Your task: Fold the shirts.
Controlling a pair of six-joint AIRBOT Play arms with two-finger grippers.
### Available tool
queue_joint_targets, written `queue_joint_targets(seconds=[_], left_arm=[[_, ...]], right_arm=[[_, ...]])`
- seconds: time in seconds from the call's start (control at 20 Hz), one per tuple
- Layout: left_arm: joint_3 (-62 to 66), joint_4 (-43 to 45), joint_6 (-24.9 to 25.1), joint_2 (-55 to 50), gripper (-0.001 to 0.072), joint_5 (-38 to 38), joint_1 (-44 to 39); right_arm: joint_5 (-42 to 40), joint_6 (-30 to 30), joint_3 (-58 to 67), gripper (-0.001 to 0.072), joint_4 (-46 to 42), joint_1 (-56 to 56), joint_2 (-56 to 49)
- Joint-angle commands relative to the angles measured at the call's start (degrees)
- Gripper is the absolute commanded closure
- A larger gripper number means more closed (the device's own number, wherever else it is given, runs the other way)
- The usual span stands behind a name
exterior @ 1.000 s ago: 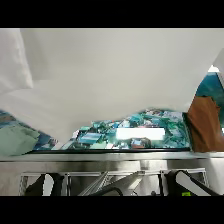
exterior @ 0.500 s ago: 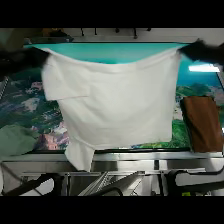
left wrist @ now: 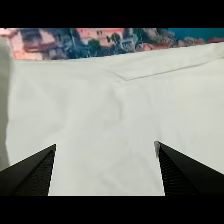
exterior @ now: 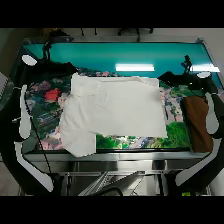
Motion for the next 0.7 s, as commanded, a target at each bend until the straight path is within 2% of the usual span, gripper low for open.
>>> queue_joint_targets(seconds=[0.0, 0.05, 0.15, 0.25, 0.45, 0.65], left_arm=[[3.87, 0.17, -0.66, -0.44, 0.0018, -12.41, 5.53], [0.85, 0.20, -0.76, 1.05, 0.0018, -15.47, 7.85], [-6.47, 0.20, -0.48, 3.30, 0.0019, -21.53, 12.35], [-15.58, 0.24, -0.28, 5.03, 0.0019, -24.55, 16.17], [-33.05, 0.31, 3.69, 8.28, 0.0019, -22.99, 20.20], [-41.79, 0.37, 6.03, 8.22, 0.0020, -21.77, 20.50]], right_arm=[[10.62, 0.07, -0.09, 0.0432, -2.58, -4.57, 3.37], [15.69, 0.11, -1.07, 0.0485, -3.72, -6.40, 5.01], [21.40, 2.58, -5.42, 0.0478, -7.80, -9.35, 8.55], [23.45, 5.14, -12.98, 0.0478, -13.60, -12.31, 13.44], [21.94, 5.62, -29.27, 0.0478, -15.76, -17.64, 22.97], [21.51, 4.31, -38.40, 0.0478, -16.44, -20.09, 26.62]])
